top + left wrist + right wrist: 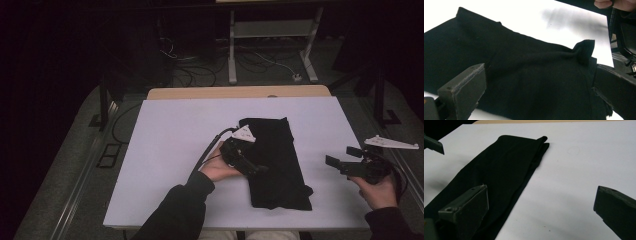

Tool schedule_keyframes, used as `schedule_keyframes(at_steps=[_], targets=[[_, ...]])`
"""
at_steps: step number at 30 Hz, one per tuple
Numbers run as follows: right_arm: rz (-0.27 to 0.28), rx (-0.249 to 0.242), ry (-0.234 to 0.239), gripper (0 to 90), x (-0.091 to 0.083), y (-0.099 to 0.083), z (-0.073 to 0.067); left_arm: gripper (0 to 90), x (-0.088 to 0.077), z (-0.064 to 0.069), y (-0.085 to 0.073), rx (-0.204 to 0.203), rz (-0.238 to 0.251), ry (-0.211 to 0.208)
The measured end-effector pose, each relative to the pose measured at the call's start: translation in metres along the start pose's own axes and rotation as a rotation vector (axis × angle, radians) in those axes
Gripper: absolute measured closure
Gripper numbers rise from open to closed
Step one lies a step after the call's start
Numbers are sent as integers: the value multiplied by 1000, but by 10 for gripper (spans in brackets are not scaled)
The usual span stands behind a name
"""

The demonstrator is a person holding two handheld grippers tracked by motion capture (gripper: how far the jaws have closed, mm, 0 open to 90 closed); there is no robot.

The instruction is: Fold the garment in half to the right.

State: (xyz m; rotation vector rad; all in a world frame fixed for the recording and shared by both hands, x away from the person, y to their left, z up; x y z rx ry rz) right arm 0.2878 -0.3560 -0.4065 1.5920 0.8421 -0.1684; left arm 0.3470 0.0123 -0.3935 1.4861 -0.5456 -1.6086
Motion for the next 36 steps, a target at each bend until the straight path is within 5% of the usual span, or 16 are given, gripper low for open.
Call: schedule_keyframes(at_steps=[36], targets=[[-24,-29,2,0,-4,-12,-7,0,-76,-25,-46,-86,92,126]])
Point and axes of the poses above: each handheld gripper's, and its own axes: x roughly forward along the jaws, y roughly out of its top, z roughly to its right, the point moved 1 cm from there along x, roughly forward along the jaws, and after that the axes turned 4 degrees about -y, right-handed, at the moved point
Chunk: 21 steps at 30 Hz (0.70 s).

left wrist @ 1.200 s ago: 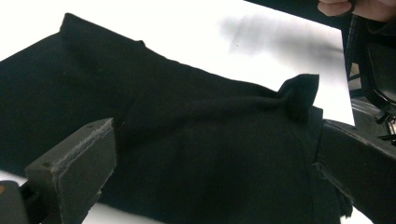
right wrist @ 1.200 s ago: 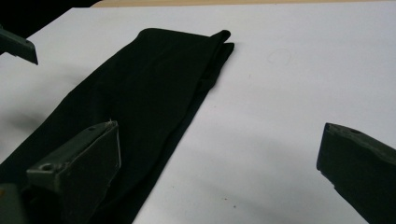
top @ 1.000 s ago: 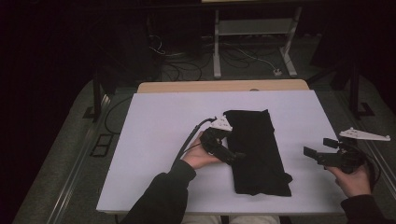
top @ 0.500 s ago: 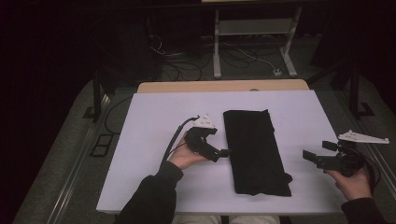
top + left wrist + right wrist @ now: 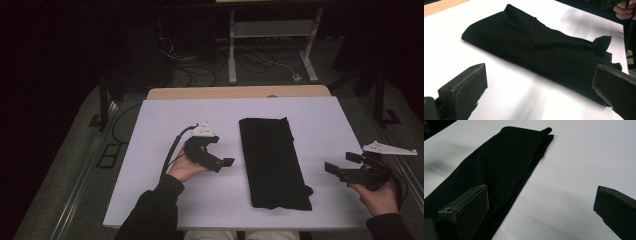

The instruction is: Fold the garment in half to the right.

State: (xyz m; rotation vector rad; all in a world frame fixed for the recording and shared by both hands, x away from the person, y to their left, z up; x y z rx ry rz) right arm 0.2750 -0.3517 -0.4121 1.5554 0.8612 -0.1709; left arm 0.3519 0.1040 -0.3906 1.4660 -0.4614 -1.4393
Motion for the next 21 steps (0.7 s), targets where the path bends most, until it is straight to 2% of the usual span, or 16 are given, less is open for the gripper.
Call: schedule_keyframes(at_steps=[10,21], targets=[[-7,2,0,0,0,-1,0,0,-13,-5,-13,-24,18,30],[-10,0,-3,0,1,-2,1,0,-36,-11,-28,-46,36,72]])
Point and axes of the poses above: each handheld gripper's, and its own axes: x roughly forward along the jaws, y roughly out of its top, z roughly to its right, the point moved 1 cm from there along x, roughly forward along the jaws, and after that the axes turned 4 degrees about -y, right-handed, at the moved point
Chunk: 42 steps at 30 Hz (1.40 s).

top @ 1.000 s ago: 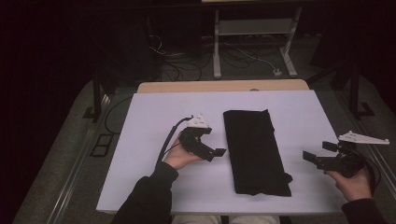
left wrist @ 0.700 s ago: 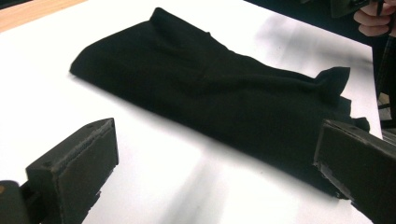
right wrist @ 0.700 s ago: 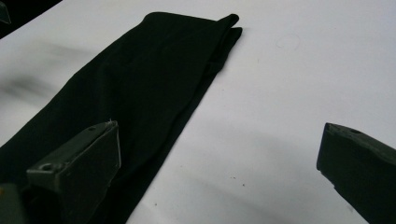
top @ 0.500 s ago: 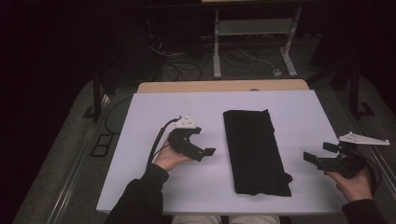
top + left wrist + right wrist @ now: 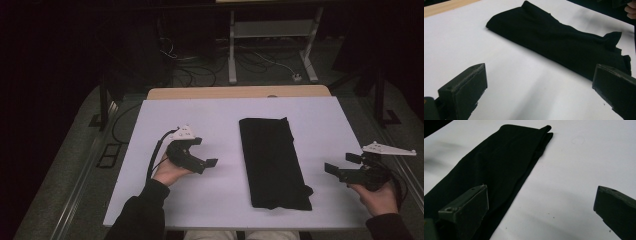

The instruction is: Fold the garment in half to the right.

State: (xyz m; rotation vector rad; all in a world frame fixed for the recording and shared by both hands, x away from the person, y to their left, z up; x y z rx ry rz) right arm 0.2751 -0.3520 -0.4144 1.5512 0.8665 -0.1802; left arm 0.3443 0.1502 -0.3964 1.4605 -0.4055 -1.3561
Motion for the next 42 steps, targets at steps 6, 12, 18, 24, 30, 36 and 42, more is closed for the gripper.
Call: schedule_keyframes(at_steps=[6,12,18,24,30,36,42], targets=[[-1,-3,0,0,0,0,0,0,-13,-1,-9,-5,11,17],[0,-1,1,0,0,0,0,0,-27,-3,-14,-10,36,40],[0,-4,2,0,0,0,0,0,-41,-8,-22,-31,57,67],[-2,-2,3,0,0,0,-1,0,-51,-15,-31,-51,59,100],[0,-3,4,0,0,0,0,0,-62,-21,-40,-80,80,134],[-1,-4,5,0,0,0,-1,0,-72,-28,-53,-105,97,152],[-3,-3,5,0,1,0,-1,0,-84,-31,-64,-115,116,172]])
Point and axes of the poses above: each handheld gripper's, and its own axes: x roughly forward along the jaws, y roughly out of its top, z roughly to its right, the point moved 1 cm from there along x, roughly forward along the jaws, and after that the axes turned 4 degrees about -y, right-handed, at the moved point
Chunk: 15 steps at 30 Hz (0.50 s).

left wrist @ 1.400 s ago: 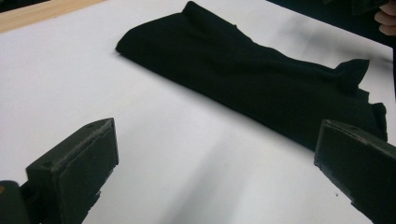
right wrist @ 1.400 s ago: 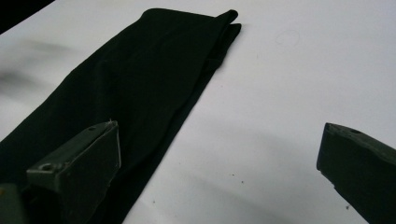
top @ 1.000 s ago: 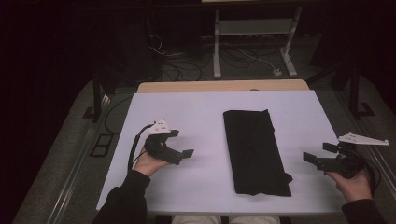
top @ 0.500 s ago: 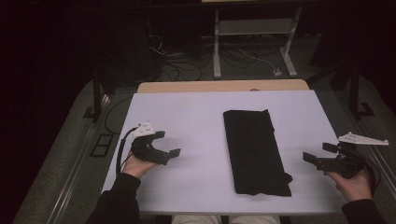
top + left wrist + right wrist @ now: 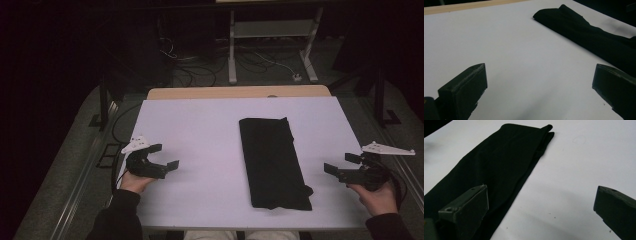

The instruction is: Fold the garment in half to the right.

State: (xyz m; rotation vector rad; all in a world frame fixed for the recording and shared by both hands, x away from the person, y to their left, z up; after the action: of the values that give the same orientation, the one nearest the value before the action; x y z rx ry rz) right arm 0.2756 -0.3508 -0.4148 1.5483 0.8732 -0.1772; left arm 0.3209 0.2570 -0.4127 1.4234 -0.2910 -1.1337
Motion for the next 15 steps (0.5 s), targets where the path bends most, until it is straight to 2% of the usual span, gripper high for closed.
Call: schedule_keyframes(at_steps=[15], targets=[[-4,-11,12,0,5,3,-2,0,-25,0,-18,-24,-5,38]])
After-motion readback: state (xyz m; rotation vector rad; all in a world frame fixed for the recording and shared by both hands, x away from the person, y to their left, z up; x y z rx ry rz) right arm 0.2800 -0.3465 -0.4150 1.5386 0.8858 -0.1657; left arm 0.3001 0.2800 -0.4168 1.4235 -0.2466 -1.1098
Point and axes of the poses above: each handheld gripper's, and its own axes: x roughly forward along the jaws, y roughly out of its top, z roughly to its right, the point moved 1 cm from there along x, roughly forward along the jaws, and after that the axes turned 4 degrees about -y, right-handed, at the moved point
